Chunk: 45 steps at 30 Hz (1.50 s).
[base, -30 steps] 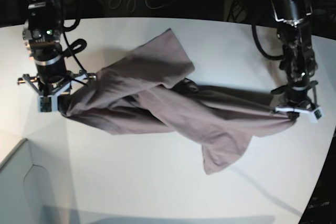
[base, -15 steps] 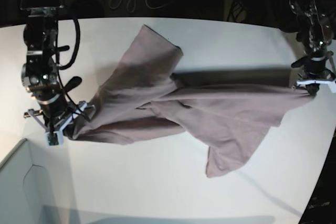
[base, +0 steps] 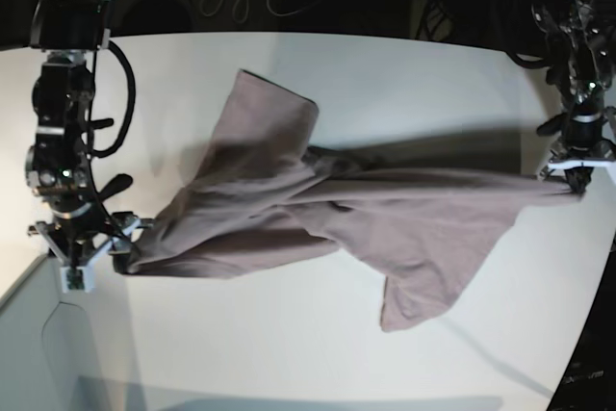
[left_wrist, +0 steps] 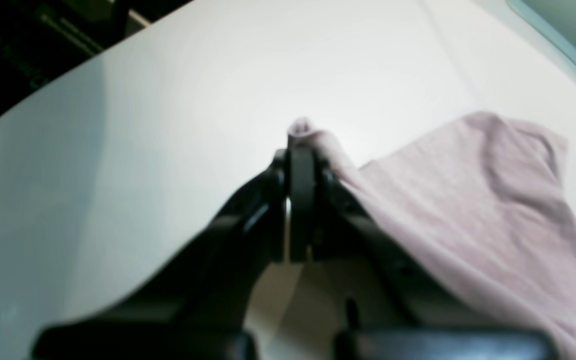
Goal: Layout the t-shirt on the table in an organized manner, then fold the t-shirt properly
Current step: 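Release the right gripper and regrasp the shirt at a new edge, then lift the shirt with both grippers and stretch it between them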
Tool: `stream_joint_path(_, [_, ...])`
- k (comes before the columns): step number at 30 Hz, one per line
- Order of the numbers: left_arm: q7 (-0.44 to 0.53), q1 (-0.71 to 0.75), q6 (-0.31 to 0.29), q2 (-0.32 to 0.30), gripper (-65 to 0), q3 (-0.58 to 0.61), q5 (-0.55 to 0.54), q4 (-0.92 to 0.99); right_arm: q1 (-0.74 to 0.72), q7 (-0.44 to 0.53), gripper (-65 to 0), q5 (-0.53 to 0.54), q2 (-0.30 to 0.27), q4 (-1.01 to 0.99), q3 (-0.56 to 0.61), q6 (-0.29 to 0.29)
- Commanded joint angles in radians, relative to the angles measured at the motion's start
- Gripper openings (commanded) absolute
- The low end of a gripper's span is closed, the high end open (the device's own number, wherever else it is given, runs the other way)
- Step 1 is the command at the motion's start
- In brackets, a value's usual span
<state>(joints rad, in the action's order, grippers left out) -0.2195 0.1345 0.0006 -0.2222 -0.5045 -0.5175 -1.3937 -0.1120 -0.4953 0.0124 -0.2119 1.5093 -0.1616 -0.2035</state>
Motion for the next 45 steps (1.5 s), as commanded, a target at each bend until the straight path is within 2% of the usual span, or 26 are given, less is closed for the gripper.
stream_joint_path(1, [0.03, -0.02, -0.006, -0.019, -65.0, 0.005, 0.0, -0.019, 0.008, 0.027, -32.5, -0.001, 0.006, 0.046, -0.023, 0.003])
stream_joint_path(6, [0.03, -0.045, -0.006, -0.018, -65.0, 0.036, 0.0, -0.019, 0.16, 0.027, -32.5, -0.001, 0.099, 0.181, -0.06, 0.003])
stream_joint_path(10, [0.03, -0.051, -0.006, -0.015, -65.0, 0.039, 0.0, -0.017, 0.203, 0.031, -32.4, -0.002, 0.154, 0.138, -0.052, 0.003])
stream_joint_path(13, [0.03, -0.051, -0.006, -0.015, -65.0, 0.039, 0.0, -0.017, 0.163, 0.033, -32.3, -0.004, 0.153, 0.063, -0.062, 0.003])
stream_joint_path(16, [0.03, -0.049, -0.006, -0.019, -65.0, 0.039, 0.0, -0.017, 0.117, 0.031, -32.3, -0.004, 0.11, 0.018, -0.072, 0.003])
stream_joint_path(19, [0.03, -0.043, -0.006, -0.019, -65.0, 0.037, 0.0, -0.017, 0.111, 0.027, -32.3, -0.004, 0.098, 0.037, -0.072, 0.003])
stream_joint_path(23, [0.03, -0.04, -0.006, -0.019, -65.0, 0.034, 0.0, -0.017, 0.185, 0.027, -32.3, -0.004, 0.131, 0.107, -0.051, 0.003])
stream_joint_path(30, [0.03, -0.04, -0.006, -0.019, -65.0, 0.033, 0.0, -0.017, 0.318, 0.027, -32.4, -0.004, 0.21, 0.133, 0.098, 0.003])
stream_joint_path(35, [0.03, -0.04, -0.006, -0.019, -65.0, 0.033, 0.0, -0.017, 0.335, 0.028, -32.3, -0.004, 0.211, 0.06, 0.187, 0.006])
stream_joint_path(40, [0.03, -0.04, -0.006, -0.019, -65.0, 0.033, 0.0, -0.017, 0.315, 0.03, -32.4, -0.004, 0.211, -0.062, 0.195, 0.008])
stream_joint_path(45, [0.03, -0.04, -0.006, -0.019, -65.0, 0.033, 0.0, -0.017, 0.317, 0.031, -32.5, -0.004, 0.207, -0.086, 0.196, 0.008])
